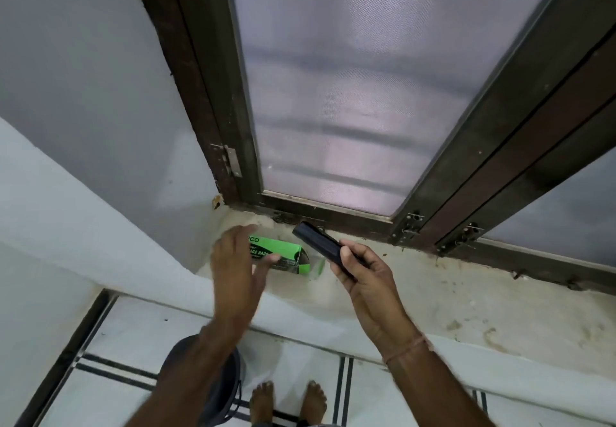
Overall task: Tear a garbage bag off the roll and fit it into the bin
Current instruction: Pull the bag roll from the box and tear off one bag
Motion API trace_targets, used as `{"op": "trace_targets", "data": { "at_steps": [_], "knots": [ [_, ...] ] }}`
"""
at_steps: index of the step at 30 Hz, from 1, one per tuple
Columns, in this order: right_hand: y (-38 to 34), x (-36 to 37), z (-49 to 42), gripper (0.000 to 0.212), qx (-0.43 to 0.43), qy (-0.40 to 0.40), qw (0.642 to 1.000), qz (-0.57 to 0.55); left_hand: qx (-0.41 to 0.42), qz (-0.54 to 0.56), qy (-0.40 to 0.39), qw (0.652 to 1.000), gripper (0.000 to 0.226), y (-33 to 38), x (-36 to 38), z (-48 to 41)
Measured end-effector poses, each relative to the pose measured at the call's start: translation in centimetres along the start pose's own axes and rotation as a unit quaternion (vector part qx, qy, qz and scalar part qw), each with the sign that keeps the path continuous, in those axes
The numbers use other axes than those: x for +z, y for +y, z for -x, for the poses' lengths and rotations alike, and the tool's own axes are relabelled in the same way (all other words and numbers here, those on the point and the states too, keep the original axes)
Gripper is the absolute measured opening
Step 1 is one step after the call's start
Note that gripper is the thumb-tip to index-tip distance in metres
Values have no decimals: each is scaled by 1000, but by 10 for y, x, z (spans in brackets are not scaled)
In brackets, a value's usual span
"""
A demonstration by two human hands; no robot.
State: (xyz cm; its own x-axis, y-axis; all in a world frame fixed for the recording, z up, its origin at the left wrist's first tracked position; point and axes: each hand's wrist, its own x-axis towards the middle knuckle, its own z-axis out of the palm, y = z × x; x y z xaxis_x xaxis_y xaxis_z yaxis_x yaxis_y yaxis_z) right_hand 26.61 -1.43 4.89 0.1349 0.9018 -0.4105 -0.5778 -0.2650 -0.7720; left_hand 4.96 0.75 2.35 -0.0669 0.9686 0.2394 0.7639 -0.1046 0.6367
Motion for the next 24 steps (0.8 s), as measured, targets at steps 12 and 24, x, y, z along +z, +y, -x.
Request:
{"op": "trace_targets", "data": {
  "at_steps": [12, 24],
  "knots": [
    [12, 41, 13, 26, -15, -19, 992, 124, -215, 479, -178, 832, 33, 66, -4, 10],
    [5, 45, 2, 17, 38, 105, 986, 122, -389, 557, -154, 718, 64, 66, 5, 17]
  ]
}}
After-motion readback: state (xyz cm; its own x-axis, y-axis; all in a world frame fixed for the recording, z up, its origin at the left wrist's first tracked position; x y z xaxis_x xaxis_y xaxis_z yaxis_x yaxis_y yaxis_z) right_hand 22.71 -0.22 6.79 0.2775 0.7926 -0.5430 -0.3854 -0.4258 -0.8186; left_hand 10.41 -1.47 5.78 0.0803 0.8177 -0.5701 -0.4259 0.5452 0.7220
